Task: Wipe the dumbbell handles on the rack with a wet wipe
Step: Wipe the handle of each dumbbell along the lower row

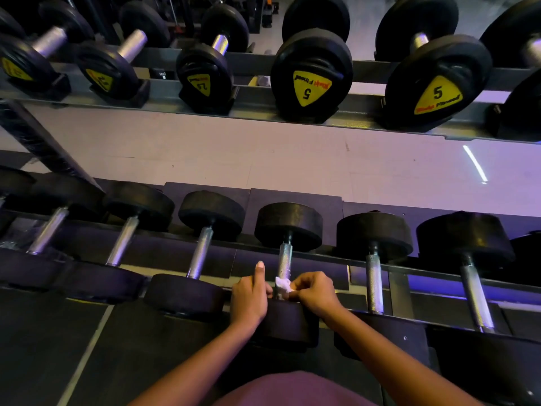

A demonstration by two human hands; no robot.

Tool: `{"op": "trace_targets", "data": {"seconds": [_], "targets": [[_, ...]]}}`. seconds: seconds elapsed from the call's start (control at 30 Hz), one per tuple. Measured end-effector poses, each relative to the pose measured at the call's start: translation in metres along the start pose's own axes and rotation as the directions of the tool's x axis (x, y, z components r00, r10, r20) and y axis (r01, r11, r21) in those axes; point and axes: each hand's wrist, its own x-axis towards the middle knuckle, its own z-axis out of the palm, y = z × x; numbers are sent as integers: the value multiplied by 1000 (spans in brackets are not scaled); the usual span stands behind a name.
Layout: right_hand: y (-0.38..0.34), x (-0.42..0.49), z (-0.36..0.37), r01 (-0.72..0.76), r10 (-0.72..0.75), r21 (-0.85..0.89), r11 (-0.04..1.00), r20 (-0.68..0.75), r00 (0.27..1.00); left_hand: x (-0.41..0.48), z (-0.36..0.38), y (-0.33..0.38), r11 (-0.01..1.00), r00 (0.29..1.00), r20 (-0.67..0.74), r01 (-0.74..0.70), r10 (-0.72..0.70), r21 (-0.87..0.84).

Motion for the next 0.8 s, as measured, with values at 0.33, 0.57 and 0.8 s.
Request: {"op": "trace_targets", "data": {"seconds": [0.33,0.57,0.8], "targets": [[-40,44,-8,22,79,290,957,-331,940,-4,-3,3,1000,1000,4,5,-5,14],[-30,35,4,71,19,266,961,-321,947,-5,-3,6,1000,1000,-21,1,0,28],[-44,44,10,17,126,348,937,-384,915,-3,-4,4,998,1000,0,23,-23,64]]}}
